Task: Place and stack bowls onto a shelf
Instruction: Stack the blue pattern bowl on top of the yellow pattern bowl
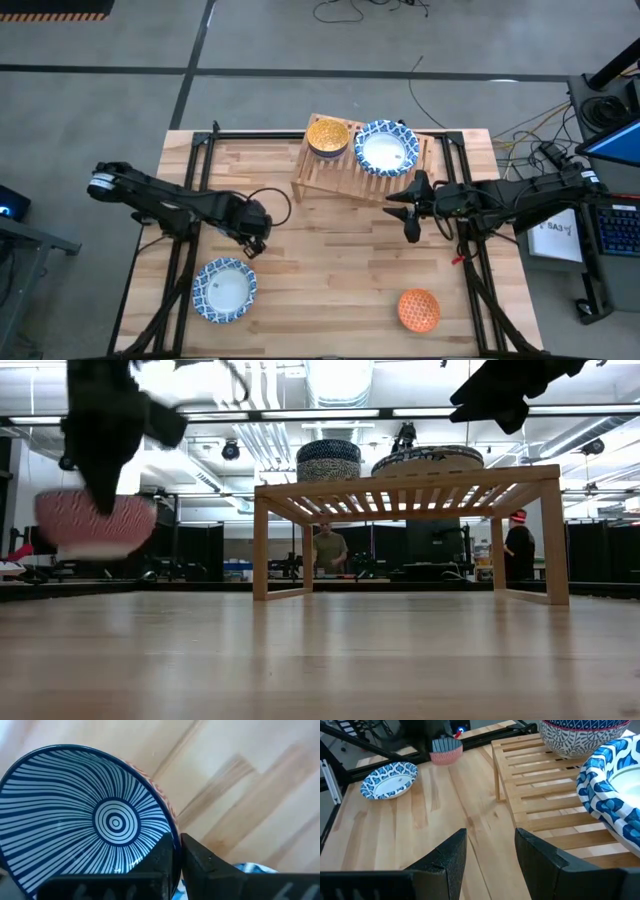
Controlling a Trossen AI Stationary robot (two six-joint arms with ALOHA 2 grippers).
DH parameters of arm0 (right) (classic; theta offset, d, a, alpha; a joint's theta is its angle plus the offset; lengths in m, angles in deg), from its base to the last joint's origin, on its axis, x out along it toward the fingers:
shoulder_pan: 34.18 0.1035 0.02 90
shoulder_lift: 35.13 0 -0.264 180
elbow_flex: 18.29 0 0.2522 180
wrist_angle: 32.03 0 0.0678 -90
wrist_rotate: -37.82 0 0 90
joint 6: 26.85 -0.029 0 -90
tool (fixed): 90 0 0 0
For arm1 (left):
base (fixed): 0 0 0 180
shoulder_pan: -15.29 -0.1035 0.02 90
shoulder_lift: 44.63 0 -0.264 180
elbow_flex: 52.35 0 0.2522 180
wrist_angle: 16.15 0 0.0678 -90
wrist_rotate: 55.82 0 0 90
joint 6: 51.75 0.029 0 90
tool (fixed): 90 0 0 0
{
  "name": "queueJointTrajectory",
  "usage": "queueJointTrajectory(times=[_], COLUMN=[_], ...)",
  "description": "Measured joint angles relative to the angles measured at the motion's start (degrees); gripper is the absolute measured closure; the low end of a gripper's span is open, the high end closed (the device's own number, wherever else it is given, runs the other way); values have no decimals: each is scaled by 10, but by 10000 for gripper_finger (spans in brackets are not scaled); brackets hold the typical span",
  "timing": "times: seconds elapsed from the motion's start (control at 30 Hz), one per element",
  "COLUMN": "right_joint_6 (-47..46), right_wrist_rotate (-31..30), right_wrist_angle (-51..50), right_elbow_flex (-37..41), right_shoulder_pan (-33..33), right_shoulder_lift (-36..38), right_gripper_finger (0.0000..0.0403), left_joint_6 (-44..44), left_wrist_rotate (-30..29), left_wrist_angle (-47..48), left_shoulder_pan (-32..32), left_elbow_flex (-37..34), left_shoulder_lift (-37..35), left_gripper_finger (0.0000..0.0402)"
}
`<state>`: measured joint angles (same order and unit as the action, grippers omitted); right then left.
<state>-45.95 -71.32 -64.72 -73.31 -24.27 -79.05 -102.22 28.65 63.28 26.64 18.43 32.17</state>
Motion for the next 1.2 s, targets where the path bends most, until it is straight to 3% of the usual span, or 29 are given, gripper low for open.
queueJointTrajectory(times=[0.33,0.47,0.7,0.87,1.07,1.2], right_joint_6=[6,6,10,13,19,22], right_wrist_rotate=[0,0,0,0,1,1], right_wrist_angle=[0,0,0,-1,-3,-3], right_elbow_flex=[0,0,0,0,0,0], right_shoulder_pan=[0,0,0,0,0,0], right_shoulder_lift=[0,0,0,0,0,0], right_gripper_finger=[247,247,247,247,247,247], left_joint_6=[155,218,351,476,762,848], left_wrist_rotate=[-86,-119,-121,-121,-139,-159], left_wrist_angle=[48,48,48,76,200,207], left_shoulder_pan=[-14,-47,-120,-157,-162,-178], left_elbow_flex=[187,247,352,447,559,637], left_shoulder_lift=[0,0,47,113,194,240], left_gripper_finger=[400,400,401,401,401,401])
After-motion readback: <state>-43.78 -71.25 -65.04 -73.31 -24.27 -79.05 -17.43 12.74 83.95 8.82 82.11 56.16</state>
